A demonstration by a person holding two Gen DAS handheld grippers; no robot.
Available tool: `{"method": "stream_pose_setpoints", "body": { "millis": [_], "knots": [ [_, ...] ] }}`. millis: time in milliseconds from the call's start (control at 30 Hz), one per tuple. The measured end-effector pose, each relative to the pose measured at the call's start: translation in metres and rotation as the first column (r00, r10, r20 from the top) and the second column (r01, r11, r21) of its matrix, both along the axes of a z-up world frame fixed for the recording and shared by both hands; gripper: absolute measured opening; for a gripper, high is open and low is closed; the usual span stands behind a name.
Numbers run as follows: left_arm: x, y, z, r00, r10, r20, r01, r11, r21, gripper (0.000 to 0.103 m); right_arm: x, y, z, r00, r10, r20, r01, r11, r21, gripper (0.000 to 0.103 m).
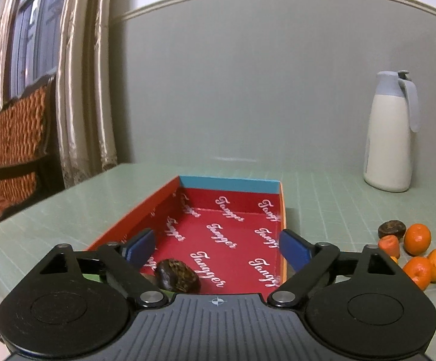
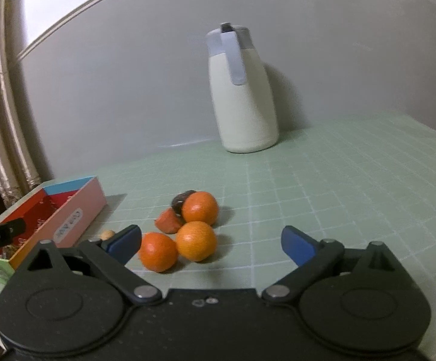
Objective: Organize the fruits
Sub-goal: 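Reach the right tool to a mandarin orange and close on it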
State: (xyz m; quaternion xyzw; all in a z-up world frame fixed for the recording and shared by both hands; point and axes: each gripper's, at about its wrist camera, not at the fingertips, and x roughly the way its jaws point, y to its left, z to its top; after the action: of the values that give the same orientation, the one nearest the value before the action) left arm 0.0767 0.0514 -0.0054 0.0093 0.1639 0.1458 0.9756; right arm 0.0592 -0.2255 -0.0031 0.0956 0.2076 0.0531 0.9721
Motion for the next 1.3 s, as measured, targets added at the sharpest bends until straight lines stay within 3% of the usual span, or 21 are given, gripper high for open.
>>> {"method": "stream_pose_setpoints", "body": {
  "millis": [167,533,733,1100,1200,1300],
  "knots": [
    [-0.003,0.003,0.002,1.000,0.001,0.010,-0.001,1.000,0.016,0.090,0.004,0.015,0.000,0.997,0.075,-0.008,-0.075,0.997,-0.013,0.079],
    [-0.011,0.025,0.005,0.999,0.046,0.021,-0.046,0.999,0.014,0.090,0.014,0.046,0.000,0.984,0.179,-0.010,-0.179,0.984,-0.002,0.079],
    [-0.016,0.040,0.005,0.996,0.080,0.029,-0.080,0.997,0.010,0.091,0.023,0.056,-0.005,0.984,0.175,-0.033,-0.176,0.984,-0.011,0.068],
    [-0.024,0.064,0.005,0.990,0.139,0.033,-0.139,0.990,0.003,0.093,0.034,0.067,-0.010,0.992,0.114,-0.048,-0.118,0.990,-0.081,0.063],
    [-0.028,0.070,0.005,0.987,0.156,0.036,-0.156,0.988,0.008,0.096,0.035,0.070,-0.010,0.994,0.096,-0.049,-0.100,0.990,-0.101,0.057],
    [-0.030,0.076,0.004,0.984,0.173,0.034,-0.173,0.985,0.007,0.097,0.035,0.066,-0.008,0.996,0.083,-0.041,-0.086,0.992,-0.091,0.040]
  ]
}}
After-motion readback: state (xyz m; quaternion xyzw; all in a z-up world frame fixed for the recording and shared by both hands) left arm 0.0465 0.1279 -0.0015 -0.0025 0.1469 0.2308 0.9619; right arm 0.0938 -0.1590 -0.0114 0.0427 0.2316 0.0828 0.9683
